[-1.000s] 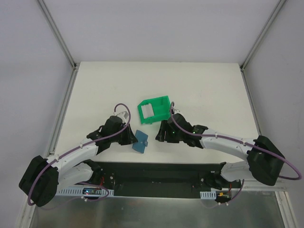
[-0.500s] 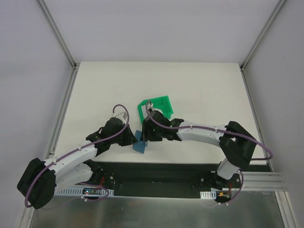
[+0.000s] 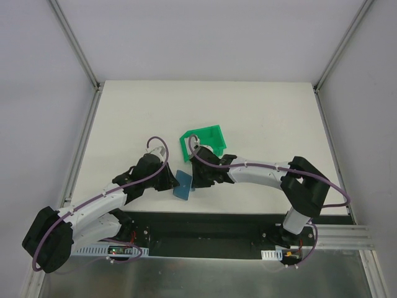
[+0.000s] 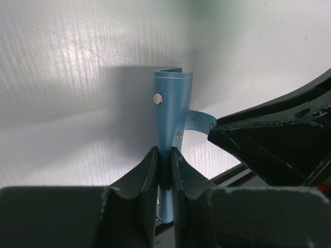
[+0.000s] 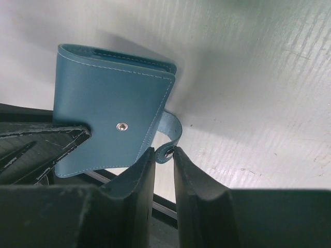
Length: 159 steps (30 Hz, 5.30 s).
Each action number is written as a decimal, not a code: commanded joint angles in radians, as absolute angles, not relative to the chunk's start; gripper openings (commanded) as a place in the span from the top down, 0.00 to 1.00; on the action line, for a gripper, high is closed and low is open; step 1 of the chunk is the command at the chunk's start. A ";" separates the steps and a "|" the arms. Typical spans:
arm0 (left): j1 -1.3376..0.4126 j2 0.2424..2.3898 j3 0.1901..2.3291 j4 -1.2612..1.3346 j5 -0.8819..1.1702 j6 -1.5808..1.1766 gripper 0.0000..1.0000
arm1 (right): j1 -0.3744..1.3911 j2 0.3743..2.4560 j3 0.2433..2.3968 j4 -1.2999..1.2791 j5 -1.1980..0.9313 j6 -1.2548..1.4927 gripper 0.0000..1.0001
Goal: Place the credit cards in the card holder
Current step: Open the card holder at the center of the board.
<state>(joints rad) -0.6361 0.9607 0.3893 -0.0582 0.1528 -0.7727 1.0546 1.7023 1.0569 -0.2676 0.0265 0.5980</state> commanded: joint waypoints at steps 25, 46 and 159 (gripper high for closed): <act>-0.647 0.940 0.405 -0.068 0.156 -0.756 0.87 | 1.035 1.666 1.020 -0.256 0.051 0.549 0.91; -0.652 0.945 0.526 -0.163 0.169 -0.686 0.33 | 1.026 1.419 0.884 -0.061 -0.077 0.522 1.00; -0.718 0.942 0.494 -0.365 -0.063 -0.735 1.00 | 0.937 1.249 0.778 -0.178 0.063 0.538 0.48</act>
<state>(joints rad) -0.7139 0.9432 0.5068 -0.3500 -0.0338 -0.6865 0.9051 1.3071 0.7303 -0.1627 -0.0216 0.5243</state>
